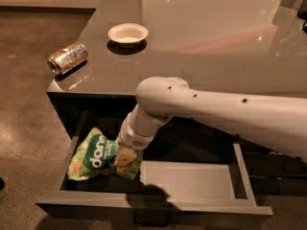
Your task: Pick green rice chip bag from top drawer and place on counter
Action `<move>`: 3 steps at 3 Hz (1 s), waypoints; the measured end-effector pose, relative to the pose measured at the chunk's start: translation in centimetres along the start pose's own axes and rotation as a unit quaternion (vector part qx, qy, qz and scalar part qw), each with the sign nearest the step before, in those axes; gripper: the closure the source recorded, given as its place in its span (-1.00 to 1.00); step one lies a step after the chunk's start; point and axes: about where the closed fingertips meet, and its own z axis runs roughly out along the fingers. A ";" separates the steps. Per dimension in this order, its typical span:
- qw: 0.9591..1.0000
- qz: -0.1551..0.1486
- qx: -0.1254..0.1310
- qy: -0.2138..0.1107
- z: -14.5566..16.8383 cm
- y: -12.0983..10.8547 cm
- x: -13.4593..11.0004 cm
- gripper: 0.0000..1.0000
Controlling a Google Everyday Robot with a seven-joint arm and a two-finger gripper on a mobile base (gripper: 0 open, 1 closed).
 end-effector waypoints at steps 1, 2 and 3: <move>0.999 0.008 0.042 -0.030 -5.9 -1.5 -0.8 1.00; 0.996 -0.008 0.088 -0.027 -13.1 -4.0 -2.1 1.00; 0.993 -0.037 0.108 -0.010 -19.7 -6.4 -3.1 1.00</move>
Offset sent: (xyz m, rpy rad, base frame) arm 0.0877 -0.0771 0.2191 0.0470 -0.2783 -0.0916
